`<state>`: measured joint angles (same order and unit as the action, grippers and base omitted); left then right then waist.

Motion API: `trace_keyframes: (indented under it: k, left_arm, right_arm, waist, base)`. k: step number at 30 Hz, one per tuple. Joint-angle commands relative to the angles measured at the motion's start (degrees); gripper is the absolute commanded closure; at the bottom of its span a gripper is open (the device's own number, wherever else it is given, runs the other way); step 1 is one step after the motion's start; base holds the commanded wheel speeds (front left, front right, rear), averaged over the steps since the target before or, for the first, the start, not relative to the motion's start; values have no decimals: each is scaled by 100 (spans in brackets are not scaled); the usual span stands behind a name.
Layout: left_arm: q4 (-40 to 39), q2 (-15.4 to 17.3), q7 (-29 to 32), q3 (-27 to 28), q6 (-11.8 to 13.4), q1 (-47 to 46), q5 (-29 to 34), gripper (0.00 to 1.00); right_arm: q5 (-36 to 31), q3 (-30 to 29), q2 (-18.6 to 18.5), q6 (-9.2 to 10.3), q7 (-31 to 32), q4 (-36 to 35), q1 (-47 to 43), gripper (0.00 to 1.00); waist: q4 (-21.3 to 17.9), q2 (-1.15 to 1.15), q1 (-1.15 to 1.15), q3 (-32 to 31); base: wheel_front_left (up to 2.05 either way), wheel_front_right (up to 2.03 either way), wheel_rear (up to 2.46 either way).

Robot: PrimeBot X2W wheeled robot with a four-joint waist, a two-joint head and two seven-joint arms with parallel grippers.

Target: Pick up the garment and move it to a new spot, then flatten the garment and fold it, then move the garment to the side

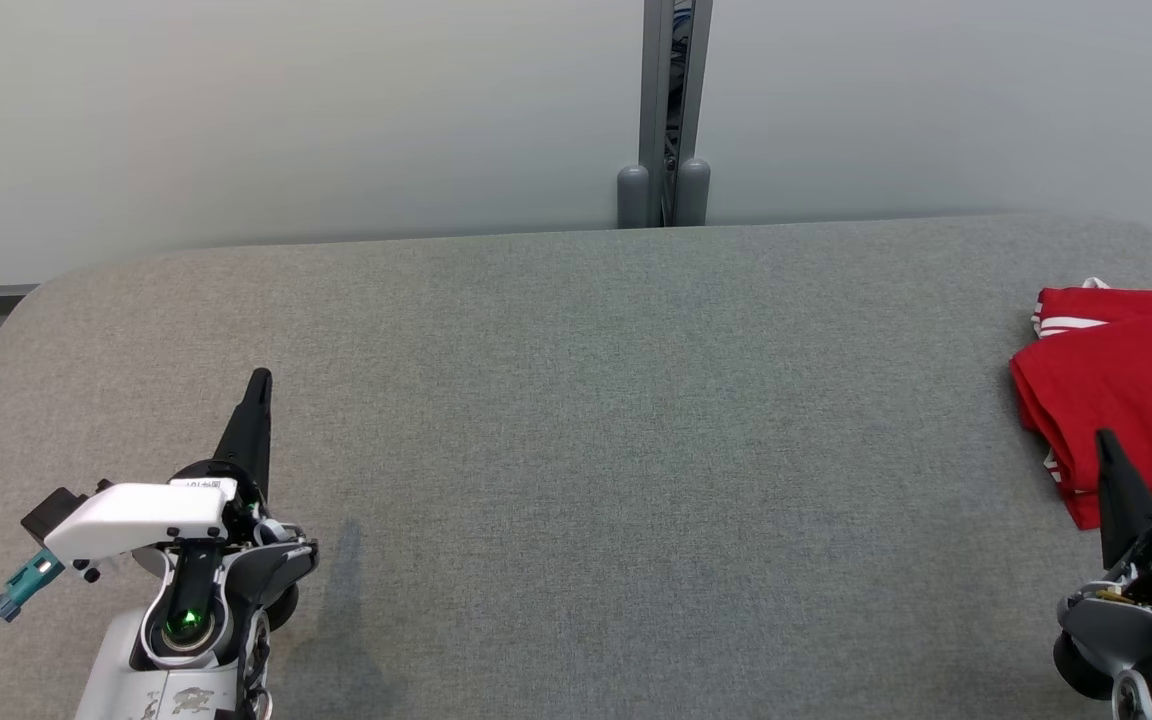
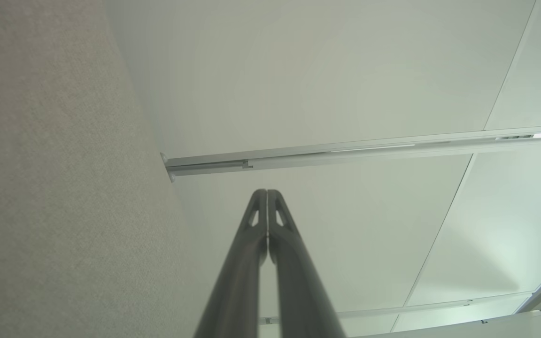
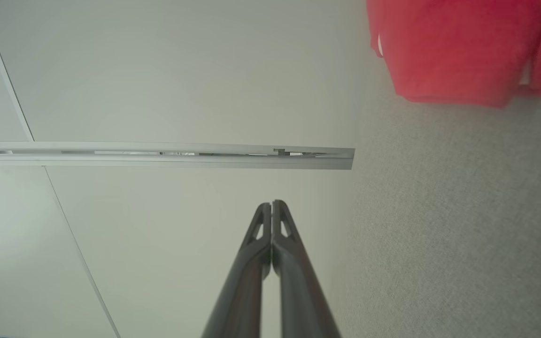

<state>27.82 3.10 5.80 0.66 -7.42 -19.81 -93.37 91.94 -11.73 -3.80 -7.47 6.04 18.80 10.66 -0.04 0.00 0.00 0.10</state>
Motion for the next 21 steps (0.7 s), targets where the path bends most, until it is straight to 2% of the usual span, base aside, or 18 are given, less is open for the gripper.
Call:
trace_keyframes:
  k: [1, 21]
  left_arm:
    - [5, 22, 8, 21, -21, -70, 16, 100]
    - [5, 11, 24, 42, -21, -70, 39, 100]
  right_arm:
    - [-3, -14, -24, -4, 22, -2, 50, 100]
    - [-15, -22, -16, -4, 33, -3, 52, 100]
  waist:
    - [0, 0, 0, 0]
    - [0, 0, 0, 0]
  base:
    - [0, 0, 0]
    - [0, 0, 0]
